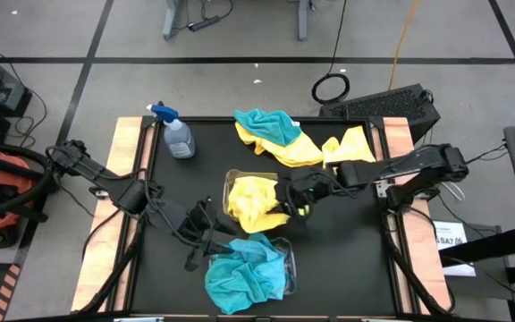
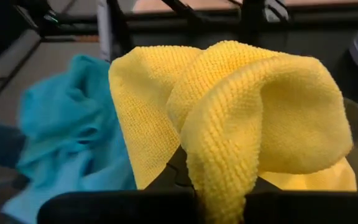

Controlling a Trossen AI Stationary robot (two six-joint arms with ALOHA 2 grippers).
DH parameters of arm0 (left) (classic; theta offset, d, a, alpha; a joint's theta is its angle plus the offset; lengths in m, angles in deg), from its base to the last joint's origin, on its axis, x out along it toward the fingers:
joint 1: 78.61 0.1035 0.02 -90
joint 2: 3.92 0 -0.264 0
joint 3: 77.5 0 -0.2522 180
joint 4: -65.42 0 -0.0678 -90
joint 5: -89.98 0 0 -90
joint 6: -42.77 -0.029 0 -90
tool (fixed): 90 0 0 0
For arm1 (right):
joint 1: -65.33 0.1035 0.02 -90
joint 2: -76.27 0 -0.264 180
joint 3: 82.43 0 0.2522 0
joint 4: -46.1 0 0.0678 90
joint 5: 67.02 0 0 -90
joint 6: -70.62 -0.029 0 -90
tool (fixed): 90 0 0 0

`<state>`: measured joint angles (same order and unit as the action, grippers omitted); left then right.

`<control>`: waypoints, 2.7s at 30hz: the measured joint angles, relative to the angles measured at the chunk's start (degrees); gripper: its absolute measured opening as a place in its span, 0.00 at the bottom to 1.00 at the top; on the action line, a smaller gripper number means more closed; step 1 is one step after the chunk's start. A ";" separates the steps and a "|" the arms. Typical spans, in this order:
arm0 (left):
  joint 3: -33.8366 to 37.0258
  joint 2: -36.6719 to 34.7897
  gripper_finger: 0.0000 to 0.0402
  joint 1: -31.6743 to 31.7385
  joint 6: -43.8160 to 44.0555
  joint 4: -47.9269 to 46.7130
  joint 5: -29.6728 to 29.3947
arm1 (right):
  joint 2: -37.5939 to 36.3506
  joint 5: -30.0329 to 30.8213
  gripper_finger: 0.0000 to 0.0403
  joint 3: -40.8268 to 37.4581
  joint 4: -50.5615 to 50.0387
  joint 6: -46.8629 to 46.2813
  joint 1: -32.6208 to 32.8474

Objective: Sort microfiber towel by color & place in baskets
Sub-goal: Put the yellow microfiber cloth into the top transparent bin

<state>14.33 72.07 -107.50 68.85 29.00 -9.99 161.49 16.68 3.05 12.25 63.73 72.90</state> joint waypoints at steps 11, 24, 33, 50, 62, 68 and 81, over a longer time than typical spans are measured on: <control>0.00 0.00 0.56 0.00 -1.07 1.29 -0.84 | 10.54 0.42 0.00 0.00 -1.90 2.01 -6.67; 0.00 0.00 0.56 -0.01 -1.02 1.60 -1.07 | 22.14 -0.09 0.03 0.09 -6.07 -0.74 -8.74; 0.00 0.00 0.56 -0.01 -1.02 1.62 -1.07 | 19.69 -0.04 0.17 -0.02 -6.76 -2.96 -8.69; 0.00 0.00 0.56 0.00 -1.38 1.60 -1.05 | -1.14 3.29 0.57 -0.02 -9.29 -6.36 -8.52; 0.00 0.00 0.56 0.00 -2.59 1.73 -1.05 | -10.84 18.45 0.55 -0.02 -31.36 -5.52 -11.46; 0.00 0.00 0.56 0.00 -3.03 1.92 -1.05 | -10.29 21.03 0.55 -0.66 -39.90 -4.45 -16.46; 0.00 0.00 0.56 0.00 -2.85 1.99 -1.05 | -10.16 15.30 0.55 -18.59 -30.27 -8.93 -33.25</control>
<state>14.33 72.07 -107.50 66.00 30.99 -11.04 151.33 31.97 -15.54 -18.02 54.80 39.65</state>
